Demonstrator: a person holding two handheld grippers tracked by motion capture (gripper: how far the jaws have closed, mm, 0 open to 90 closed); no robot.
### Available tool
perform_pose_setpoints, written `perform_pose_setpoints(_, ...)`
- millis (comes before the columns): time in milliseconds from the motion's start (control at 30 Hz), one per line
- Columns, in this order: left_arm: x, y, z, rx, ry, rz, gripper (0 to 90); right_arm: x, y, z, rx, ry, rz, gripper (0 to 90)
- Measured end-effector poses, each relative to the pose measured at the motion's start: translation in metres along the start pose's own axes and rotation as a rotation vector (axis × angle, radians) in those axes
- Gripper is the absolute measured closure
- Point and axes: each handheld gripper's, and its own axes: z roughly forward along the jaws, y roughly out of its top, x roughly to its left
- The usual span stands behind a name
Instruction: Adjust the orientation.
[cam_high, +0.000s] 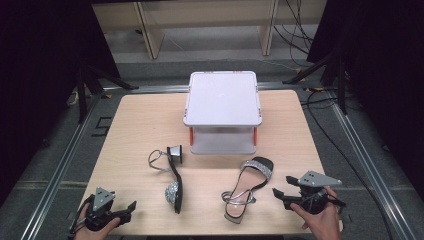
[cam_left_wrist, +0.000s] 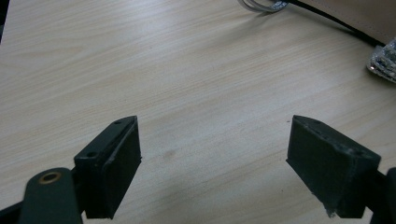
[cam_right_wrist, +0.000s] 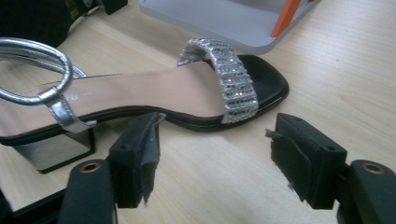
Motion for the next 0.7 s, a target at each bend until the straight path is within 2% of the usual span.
perform_pose_setpoints(100,0.0,0.0,0.0,0.006,0.006,0.008,16.9,0.007,0.001,-0.001,0.033,-0.009,-0.004,36.9)
perform_pose_setpoints(167,0.0,0.0,0.0,-0.002,0.0,-0.002,16.9,0.01,0.001,0.001,0.045,-0.007,-0.002,37.6)
perform_pose_setpoints(200,0.0,0.0,0.0,-0.006,0.0,-0.006,16.9,0.016,0.003,0.002,0.038,0.023,-0.025,39.5)
perform_pose_setpoints(233,0.0,0.0,0.0,-0.006,0.0,-0.006,16.9,0.017,0.003,0.002,0.034,0.014,-0.038,40.9)
perform_pose_setpoints(267,0.001,-0.001,0.0,0.009,0.005,0.009,16.9,0.021,0.004,0.004,0.035,0.043,-0.032,41.5)
perform_pose_setpoints(300,0.0,-0.001,0.001,0.003,-0.002,-0.001,16.9,0.025,0.004,0.005,0.034,0.06,-0.019,41.9)
perform_pose_setpoints(367,0.0,0.0,0.0,0.002,0.003,0.0,16.9,0.029,0.005,0.005,0.039,0.051,-0.035,43.6)
perform_pose_setpoints(433,0.0,0.0,0.0,-0.003,0.0,-0.005,16.9,0.038,0.007,0.006,0.049,0.078,-0.077,46.1)
perform_pose_setpoints(500,0.0,0.0,0.0,-0.01,-0.002,-0.011,16.9,0.042,0.007,0.005,0.059,0.078,-0.082,46.3)
perform_pose_setpoints(533,0.0,0.0,0.0,-0.005,0.003,-0.007,16.9,0.05,0.007,0.006,0.066,0.098,-0.091,47.8)
perform_pose_setpoints(600,0.0,0.0,0.0,-0.003,0.001,-0.006,16.9,0.051,0.006,0.008,0.053,0.116,-0.095,48.0)
perform_pose_setpoints(633,0.001,-0.001,0.0,0.005,0.007,0.005,16.9,0.054,0.006,0.008,0.061,0.131,-0.071,48.6)
perform_pose_setpoints(700,0.0,0.0,0.0,-0.004,0.001,-0.007,16.9,0.058,0.005,0.012,0.081,0.135,-0.092,49.1)
